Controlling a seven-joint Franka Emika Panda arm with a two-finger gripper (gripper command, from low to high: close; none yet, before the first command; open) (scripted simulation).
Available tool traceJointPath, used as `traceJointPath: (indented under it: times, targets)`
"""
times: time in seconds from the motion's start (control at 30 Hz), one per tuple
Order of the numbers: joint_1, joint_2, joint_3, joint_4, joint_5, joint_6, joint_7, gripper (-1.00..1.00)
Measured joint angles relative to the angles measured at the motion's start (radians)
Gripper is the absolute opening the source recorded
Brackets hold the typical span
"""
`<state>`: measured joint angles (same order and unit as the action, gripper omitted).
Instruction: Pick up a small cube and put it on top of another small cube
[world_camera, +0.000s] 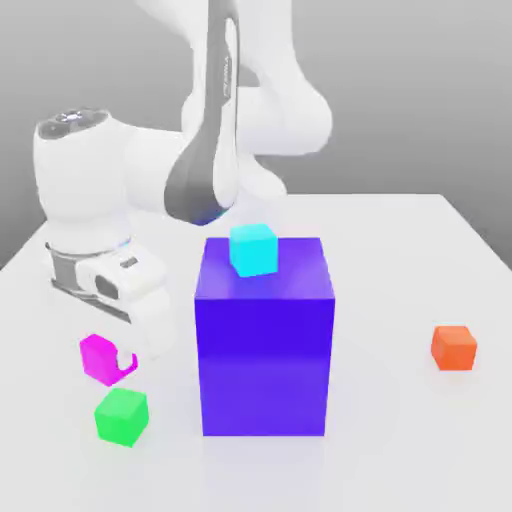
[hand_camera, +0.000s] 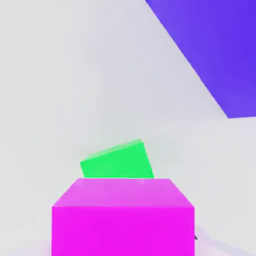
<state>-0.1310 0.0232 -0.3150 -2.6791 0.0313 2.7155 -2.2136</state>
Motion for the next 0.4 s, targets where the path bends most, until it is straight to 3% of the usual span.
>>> traceJointPath:
  times: [0.3,0.33,0.4]
  targets:
    - [-0.012,0.132,0.034,-0.003,0.118,0.118,-0.085,-1.00]
    - [-0.019,0.149,0.043,-0.005,0.133,0.133,-0.096,1.00]
    - [-0.019,0.149,0.043,-0.005,0.133,0.133,-0.096,1.00]
